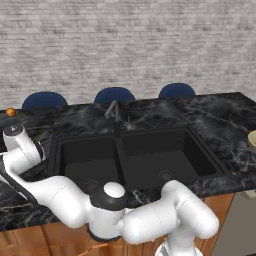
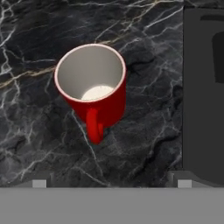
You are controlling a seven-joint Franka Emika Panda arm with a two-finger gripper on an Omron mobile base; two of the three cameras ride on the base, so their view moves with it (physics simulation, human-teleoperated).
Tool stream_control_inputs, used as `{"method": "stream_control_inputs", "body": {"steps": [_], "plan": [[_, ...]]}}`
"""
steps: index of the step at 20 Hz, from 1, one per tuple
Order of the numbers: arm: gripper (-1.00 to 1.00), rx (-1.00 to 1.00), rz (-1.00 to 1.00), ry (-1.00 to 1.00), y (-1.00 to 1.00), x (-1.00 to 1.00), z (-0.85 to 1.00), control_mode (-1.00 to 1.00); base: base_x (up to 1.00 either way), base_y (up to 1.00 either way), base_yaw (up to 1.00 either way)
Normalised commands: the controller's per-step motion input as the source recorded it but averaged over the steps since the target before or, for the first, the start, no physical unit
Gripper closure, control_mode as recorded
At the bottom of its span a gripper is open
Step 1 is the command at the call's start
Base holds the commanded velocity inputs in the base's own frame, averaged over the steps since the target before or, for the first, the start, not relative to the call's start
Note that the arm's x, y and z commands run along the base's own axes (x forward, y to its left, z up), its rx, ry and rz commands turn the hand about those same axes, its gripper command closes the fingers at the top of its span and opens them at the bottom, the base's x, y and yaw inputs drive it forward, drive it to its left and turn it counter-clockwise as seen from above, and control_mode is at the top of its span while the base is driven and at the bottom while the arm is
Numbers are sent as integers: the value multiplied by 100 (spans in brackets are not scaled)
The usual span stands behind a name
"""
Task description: Pick the mug and place it in the sink. Pick the bowl and place it in the open cabinet and then close the cabinet.
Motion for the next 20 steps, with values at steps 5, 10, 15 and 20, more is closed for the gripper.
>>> {"method": "stream_control_inputs", "body": {"steps": [5,10,15,20], "plan": [[-100,0,-4,0,8,17,-23,-100,0,0,0],[-100,0,-4,0,3,9,-15,-100,0,0,0],[-100,0,-3,0,7,11,-5,-100,0,0,0],[-100,0,-2,0,2,10,-11,-100,0,0,0]]}}
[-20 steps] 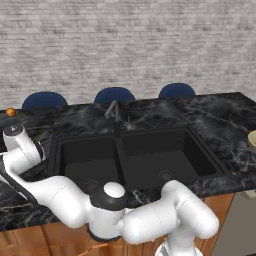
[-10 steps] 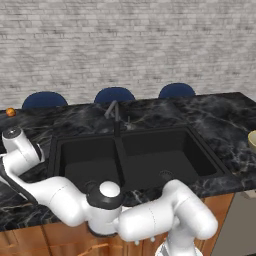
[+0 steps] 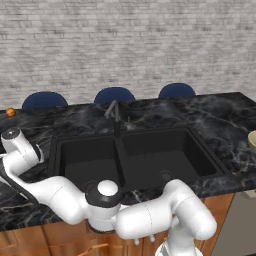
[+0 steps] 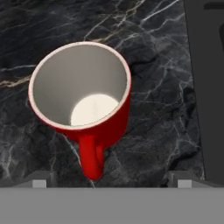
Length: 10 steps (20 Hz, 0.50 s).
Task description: Pick the mug and place it in the sink. Pick the bowl and place it in the open cabinet and then close the cabinet.
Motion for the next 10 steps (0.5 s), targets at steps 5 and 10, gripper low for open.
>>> {"method": "stream_control_inputs", "body": {"steps": [5,10], "plan": [[-100,0,-1,1,1,16,-10,-100,0,0,0],[-100,0,0,5,1,19,-9,-100,0,0,0]]}}
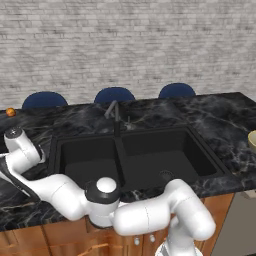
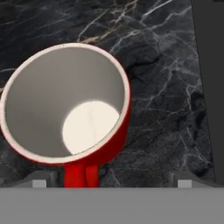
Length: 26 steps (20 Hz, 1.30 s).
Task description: Pick the mug and place it in the sink. Pick the bowl and place it in the open cabinet and then close the cabinet.
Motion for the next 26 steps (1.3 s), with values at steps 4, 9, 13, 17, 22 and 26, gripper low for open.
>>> {"method": "stream_control_inputs", "body": {"steps": [4,9,13,17,22,26], "plan": [[-100,0,0,5,1,14,-8,-100,0,0,0],[-100,0,0,4,0,10,-8,-100,0,0,0],[-100,0,0,2,12,1,-7,-100,0,0,0],[100,0,0,0,11,0,-7,-100,0,0,0],[100,0,0,0,1,0,-1,-100,0,0,0],[100,0,0,0,-3,0,0,-100,0,0,0]]}}
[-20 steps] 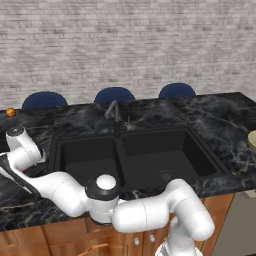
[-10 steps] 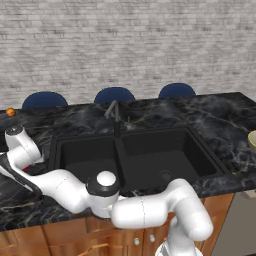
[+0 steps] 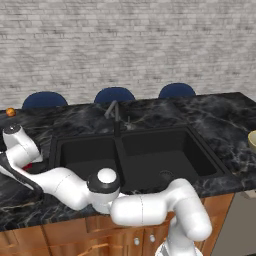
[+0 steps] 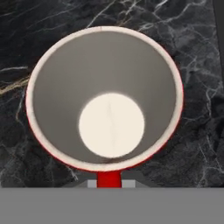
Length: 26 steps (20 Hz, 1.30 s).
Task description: Pick the mug and place it in the sink. Pick the bowl and place it in the open cabinet and then close the cabinet.
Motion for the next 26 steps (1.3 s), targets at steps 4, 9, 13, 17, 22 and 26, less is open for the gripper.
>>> {"method": "stream_control_inputs", "body": {"steps": [4,9,13,17,22,26], "plan": [[100,-2,-5,0,-33,-8,-8,-100,0,0,0],[100,-18,-30,-10,-24,-15,3,-100,0,0,0],[100,-15,-41,-30,-19,-26,33,-100,0,0,0],[100,-8,-35,-33,-27,-25,81,-100,0,0,0],[100,1,-34,-9,-77,-1,29,-100,0,0,0],[100,6,-25,-9,-100,3,-15,-100,0,0,0]]}}
